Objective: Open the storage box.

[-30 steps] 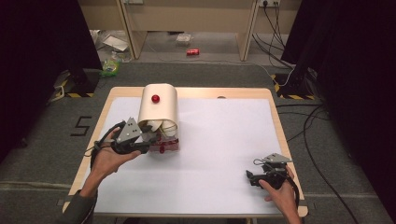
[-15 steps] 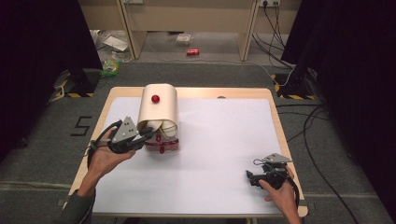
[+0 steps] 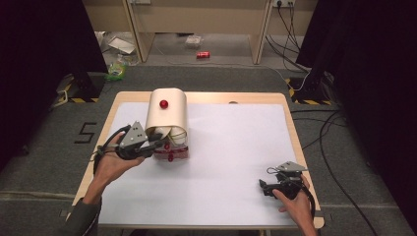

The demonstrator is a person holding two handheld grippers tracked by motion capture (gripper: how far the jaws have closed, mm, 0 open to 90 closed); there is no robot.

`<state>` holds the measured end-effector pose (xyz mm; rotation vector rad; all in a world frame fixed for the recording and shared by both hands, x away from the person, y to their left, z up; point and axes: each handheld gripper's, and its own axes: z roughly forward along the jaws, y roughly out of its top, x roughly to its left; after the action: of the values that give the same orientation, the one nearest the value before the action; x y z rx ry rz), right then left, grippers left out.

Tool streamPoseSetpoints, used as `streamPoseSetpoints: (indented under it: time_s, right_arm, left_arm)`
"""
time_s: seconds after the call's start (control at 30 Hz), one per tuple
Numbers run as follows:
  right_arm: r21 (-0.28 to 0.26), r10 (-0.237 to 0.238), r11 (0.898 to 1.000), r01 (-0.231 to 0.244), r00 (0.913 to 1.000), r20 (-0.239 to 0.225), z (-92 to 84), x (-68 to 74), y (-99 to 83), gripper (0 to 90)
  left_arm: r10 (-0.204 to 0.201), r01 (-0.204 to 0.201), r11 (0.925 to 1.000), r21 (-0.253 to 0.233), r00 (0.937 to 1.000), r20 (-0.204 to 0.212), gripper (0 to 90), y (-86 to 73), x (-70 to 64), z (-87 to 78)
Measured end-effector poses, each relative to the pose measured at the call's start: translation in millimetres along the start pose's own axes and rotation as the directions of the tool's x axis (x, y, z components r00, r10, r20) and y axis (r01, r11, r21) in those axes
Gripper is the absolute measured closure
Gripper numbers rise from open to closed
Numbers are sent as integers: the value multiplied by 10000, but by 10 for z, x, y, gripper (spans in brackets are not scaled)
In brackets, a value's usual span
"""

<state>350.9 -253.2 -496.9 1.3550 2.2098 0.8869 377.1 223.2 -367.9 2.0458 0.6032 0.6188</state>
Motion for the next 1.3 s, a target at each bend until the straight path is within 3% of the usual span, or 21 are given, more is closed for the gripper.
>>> streamPoseSetpoints:
  time_s: [0.2, 0.53, 0.67, 0.8, 0.97, 1.3]
  right_arm:
    - [-2, 5, 10000, -5, 10000, -5, 0, -1, 0, 5]
    - [-1, 7, 10000, -7, 10000, 2, 0, 1, 0, 5]
    - [5, 16, 10000, -16, 10000, 10, 0, 1, 1, 5]
    - [4, 18, 10000, -18, 10000, 11, 0, 1, 0, 5]
    - [4, 6, 10000, -6, 10000, 7, 0, 1, 1, 5]
    - [-1, 4, 10000, -4, 10000, -5, 0, 0, 0, 5]
  left_arm:
    - [121, -121, 9999, 4, 9998, 167, 796, 28, -6, -25]
    - [178, -184, 9998, 88, 9977, 648, 802, 1, -73, -111]
    - [178, -178, 9998, -3, 9991, 389, 803, -24, -106, -140]
    - [461, -461, 9989, 121, 9989, -68, 866, -7, -155, -210]
    - [398, -401, 9991, 158, 9990, 182, 863, 2, -127, -205]
    - [476, -506, 9978, 425, 9965, 690, 759, 58, -154, -39]
